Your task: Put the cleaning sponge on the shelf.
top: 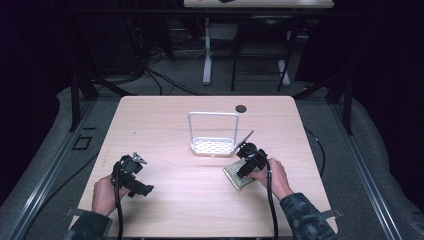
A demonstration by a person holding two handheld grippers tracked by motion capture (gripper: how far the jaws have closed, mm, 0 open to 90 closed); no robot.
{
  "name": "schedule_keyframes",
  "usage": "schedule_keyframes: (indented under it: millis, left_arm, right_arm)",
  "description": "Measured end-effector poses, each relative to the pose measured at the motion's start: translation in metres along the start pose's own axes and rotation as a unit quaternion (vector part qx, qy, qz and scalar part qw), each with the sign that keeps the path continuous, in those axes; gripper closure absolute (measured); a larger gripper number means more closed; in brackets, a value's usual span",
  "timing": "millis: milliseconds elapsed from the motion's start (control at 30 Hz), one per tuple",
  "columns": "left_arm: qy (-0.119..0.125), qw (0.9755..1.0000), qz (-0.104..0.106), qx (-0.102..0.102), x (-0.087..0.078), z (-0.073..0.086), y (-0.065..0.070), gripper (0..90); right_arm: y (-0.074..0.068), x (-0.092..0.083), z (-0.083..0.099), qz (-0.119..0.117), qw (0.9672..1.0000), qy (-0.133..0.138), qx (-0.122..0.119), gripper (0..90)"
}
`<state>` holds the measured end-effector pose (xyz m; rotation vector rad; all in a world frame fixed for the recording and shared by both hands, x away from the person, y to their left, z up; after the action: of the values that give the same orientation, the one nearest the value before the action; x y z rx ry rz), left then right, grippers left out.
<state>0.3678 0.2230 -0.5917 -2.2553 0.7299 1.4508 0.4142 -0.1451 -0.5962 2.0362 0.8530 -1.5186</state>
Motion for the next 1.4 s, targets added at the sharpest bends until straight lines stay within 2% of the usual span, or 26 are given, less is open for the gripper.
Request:
schedule_keyframes:
  millis: [200, 300, 467, 600, 700, 933, 1033, 1100, 1133, 1267, 1333, 1400]
  left_arm:
    - [0.001, 1.0000, -0.002, 0.001, 0.000, 0.000, 0.001, 0.9]
    - [0.000, 1.0000, -0.002, 0.001, 0.000, 0.000, 0.001, 1.0]
    - [-0.002, 1.0000, 0.001, 0.005, 0.001, 0.000, 0.002, 1.0]
    - [-0.004, 1.0000, 0.001, 0.004, 0.001, 0.000, 0.002, 1.0]
    - [-0.002, 1.0000, 0.001, 0.005, 0.001, 0.000, 0.003, 1.0]
    - [-0.003, 1.0000, 0.003, 0.004, 0.001, 0.000, 0.002, 1.1]
    - [-0.003, 1.0000, 0.002, 0.005, 0.001, 0.000, 0.002, 1.1]
    - [-0.003, 1.0000, 0.003, 0.005, 0.001, 0.000, 0.002, 1.1]
    - [-0.002, 1.0000, 0.003, 0.005, 0.001, 0.000, 0.003, 1.1]
    - [-0.004, 1.0000, 0.003, 0.005, 0.001, 0.000, 0.002, 1.1]
    - [-0.004, 1.0000, 0.003, 0.005, 0.001, 0.000, 0.002, 1.2]
    - [-0.003, 1.0000, 0.004, 0.005, 0.001, 0.000, 0.003, 1.2]
  right_arm:
    - [-0.002, 0.001, 0.000, 0.011, 0.9999, -0.011, -0.003, 44.8]
    - [-0.001, 0.000, 0.001, 0.006, 1.0000, -0.005, -0.004, 52.3]
    - [0.007, -0.001, 0.005, -0.005, 0.9995, 0.014, 0.028, 71.0]
    - [0.007, -0.001, 0.005, 0.000, 0.9995, 0.019, 0.024, 76.9]
    - [0.003, -0.001, 0.005, 0.012, 0.9997, 0.018, 0.012, 85.7]
    - [0.001, -0.002, 0.006, 0.020, 0.9992, 0.032, 0.009, 89.2]
    - [-0.001, -0.004, 0.006, 0.032, 0.9988, 0.038, -0.004, 89.7]
    - [-0.002, -0.006, 0.006, 0.028, 0.9987, 0.042, 0.000, 89.8]
    - [-0.002, -0.006, 0.005, 0.031, 0.9984, 0.048, -0.006, 89.9]
    - [-0.005, -0.013, 0.005, 0.032, 0.9977, 0.059, -0.007, 89.8]
    - [-0.007, -0.020, 0.004, 0.033, 0.9968, 0.072, -0.007, 89.9]
    - [-0.007, -0.022, 0.004, 0.035, 0.9969, 0.070, -0.011, 89.8]
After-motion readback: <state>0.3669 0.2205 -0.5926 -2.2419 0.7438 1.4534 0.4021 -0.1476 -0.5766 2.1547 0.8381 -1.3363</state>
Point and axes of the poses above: each handheld gripper's, and its own axes: x roughly forward along the jaws, z roughly out of its underside, y roughly to its right, the point moved 6 cm from there along x, roughly forward along the jaws, and after that the axes turned 4 degrees about -x, right-handed, at the moved point
